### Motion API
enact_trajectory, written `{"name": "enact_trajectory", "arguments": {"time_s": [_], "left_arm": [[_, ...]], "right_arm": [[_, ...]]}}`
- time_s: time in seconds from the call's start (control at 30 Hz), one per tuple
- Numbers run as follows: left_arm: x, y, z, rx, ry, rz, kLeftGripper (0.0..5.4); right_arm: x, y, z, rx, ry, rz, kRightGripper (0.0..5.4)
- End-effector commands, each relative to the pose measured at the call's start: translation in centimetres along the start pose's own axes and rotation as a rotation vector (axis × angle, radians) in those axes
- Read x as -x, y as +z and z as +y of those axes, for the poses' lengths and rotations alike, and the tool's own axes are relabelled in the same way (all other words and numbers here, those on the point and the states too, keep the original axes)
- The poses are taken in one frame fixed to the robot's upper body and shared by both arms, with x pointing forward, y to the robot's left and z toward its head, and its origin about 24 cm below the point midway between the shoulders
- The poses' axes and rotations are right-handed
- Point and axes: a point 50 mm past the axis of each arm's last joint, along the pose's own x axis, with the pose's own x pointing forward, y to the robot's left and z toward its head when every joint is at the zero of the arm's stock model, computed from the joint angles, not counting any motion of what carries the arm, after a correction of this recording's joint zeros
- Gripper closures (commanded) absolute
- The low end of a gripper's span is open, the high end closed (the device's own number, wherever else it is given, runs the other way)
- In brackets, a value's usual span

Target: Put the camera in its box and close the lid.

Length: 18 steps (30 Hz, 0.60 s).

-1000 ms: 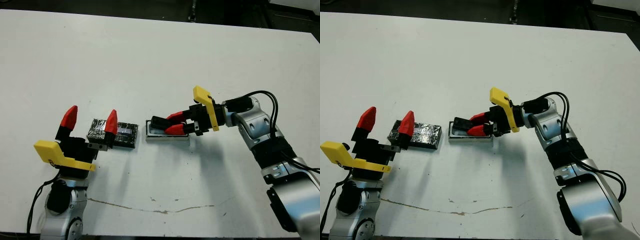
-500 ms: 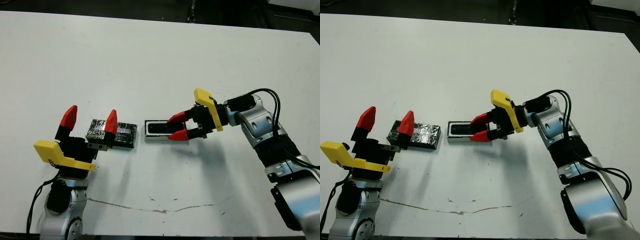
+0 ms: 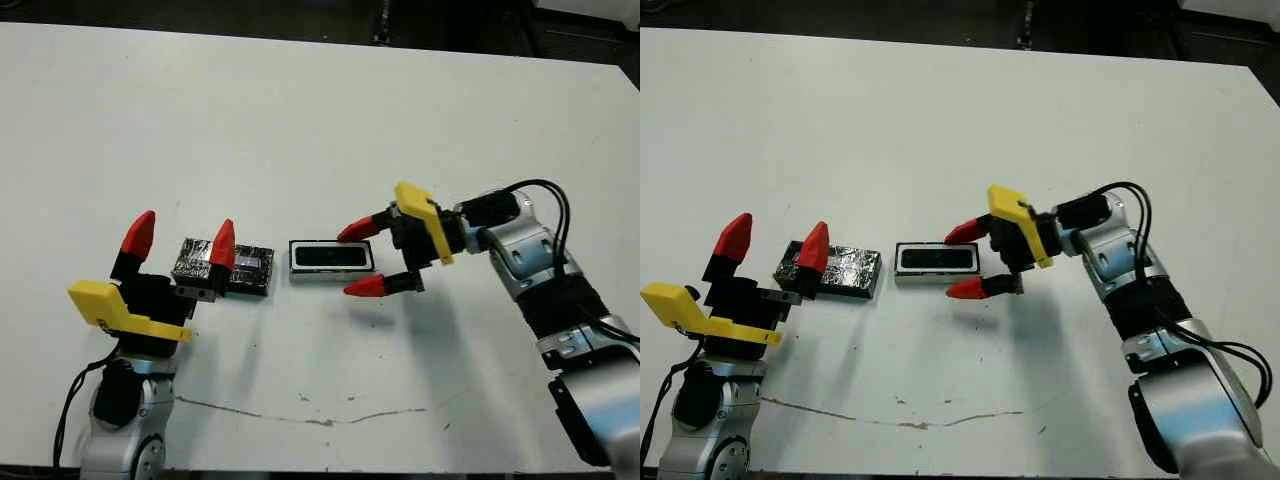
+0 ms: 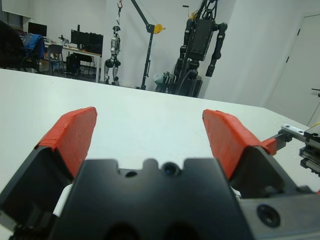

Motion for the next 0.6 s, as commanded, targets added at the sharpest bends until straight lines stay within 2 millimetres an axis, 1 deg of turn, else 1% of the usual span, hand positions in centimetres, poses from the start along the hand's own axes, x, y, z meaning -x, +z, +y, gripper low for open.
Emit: {"name": "enact_trajectory", "arguments": {"time_s": [0.03, 0.2, 0.4, 0.5, 0.57, 0.6], "left_arm": [[0.3, -0.3, 0.1, 0.001, -0.003, 0.020, 0.00], [0.3, -0.3, 0.1, 0.010, -0.005, 0.021, 0.00], [0.3, -0.3, 0.0, -0.003, -0.001, 0.023, 0.00], [0.3, -0.4, 0.0, -0.004, 0.000, 0.019, 0.00], [0.3, -0.4, 0.0, -0.002, 0.001, 0.020, 0.00], [0.3, -0.4, 0.0, 0.001, 0.002, 0.020, 0.00]], "right_arm": [[1.9, 0.5, 0.0, -0.025, -0.045, -0.015, 0.00], [3.8, 1.9, 0.1, 0.001, -0.101, -0.052, 0.00], [5.6, 3.0, 0.4, 0.007, -0.178, -0.150, 0.00], [6.5, 2.9, 1.1, -0.023, -0.366, -0.258, 0.00], [7.1, 2.4, 1.8, -0.040, -0.506, -0.311, 0.00], [7.3, 2.1, 2.3, -0.058, -0.582, -0.333, 0.09]]}}
